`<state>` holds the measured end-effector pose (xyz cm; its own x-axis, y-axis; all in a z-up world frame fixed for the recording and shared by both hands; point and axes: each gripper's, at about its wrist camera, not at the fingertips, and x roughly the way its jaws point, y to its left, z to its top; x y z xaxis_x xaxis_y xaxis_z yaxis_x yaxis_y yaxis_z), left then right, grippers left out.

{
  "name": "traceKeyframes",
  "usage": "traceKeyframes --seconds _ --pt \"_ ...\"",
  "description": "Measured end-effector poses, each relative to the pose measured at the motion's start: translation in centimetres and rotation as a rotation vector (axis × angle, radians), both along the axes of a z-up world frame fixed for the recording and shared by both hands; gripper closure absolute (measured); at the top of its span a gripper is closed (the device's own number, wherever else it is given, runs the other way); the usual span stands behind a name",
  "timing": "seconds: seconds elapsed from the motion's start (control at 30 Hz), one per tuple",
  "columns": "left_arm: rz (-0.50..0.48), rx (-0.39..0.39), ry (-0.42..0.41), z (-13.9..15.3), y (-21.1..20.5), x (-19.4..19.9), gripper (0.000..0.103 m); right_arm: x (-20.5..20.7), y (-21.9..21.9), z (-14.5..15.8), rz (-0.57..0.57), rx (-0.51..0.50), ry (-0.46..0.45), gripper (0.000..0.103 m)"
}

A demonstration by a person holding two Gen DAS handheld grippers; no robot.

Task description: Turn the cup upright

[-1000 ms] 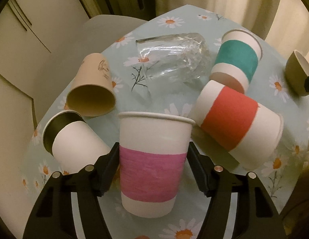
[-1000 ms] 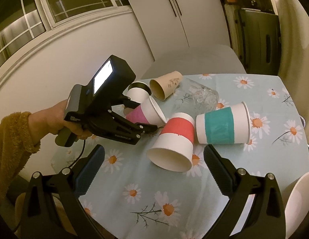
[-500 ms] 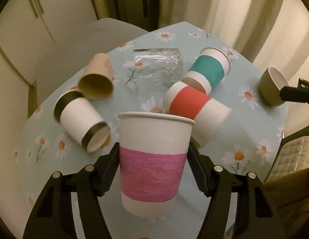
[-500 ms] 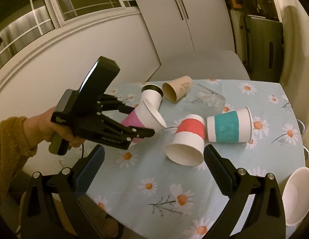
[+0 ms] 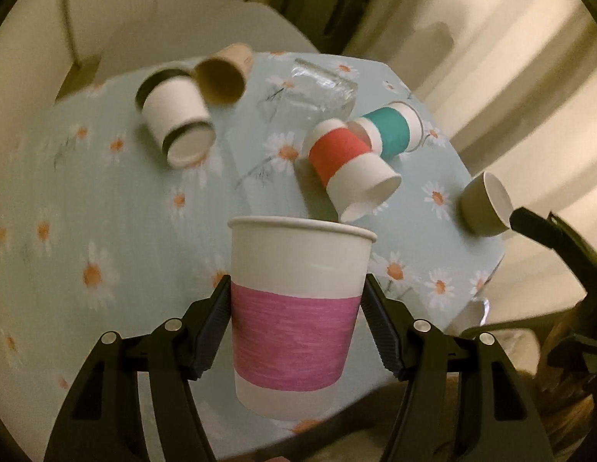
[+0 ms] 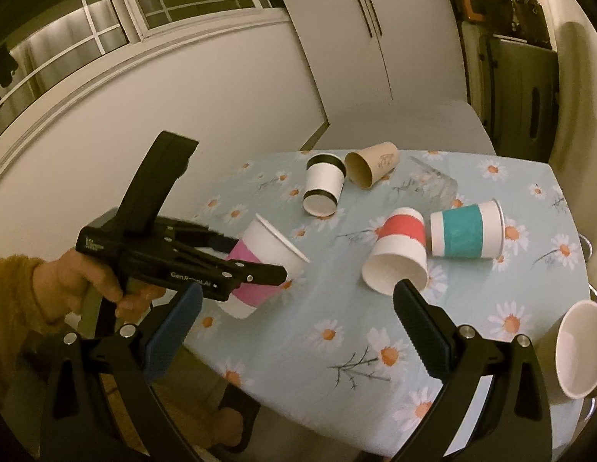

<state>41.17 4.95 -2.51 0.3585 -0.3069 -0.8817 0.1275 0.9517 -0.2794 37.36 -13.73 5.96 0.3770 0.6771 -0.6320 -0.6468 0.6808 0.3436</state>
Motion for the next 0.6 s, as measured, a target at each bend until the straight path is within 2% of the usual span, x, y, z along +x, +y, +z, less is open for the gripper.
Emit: traceKeyframes --seconds 0.07,0.27,0.37,0.47,0.6 --pt "0.070 0.003 0.009 -0.4 0.1 -1.0 0.039 -0.4 0.1 0.0 0.005 -0.005 0.009 0.004" --pt "0.236 -0.074 0.070 -1.9 0.9 -3.6 0.039 -1.6 0.4 -0.4 0.009 -0.027 0.024 0.004" --pt "0.300 -0.164 0.128 -3.1 1.6 -4.1 0.039 -1.9 0.6 -0.8 0.014 -0.033 0.031 0.004" --pt "0.330 -0.142 0.122 -3.5 1.6 -4.2 0.039 -2.0 0.8 -1.3 0.017 -0.044 0.041 0.004" --pt "0.353 -0.153 0.134 -4.1 1.6 -4.1 0.038 -2.0 0.9 -1.9 0.021 -0.052 0.052 0.004"
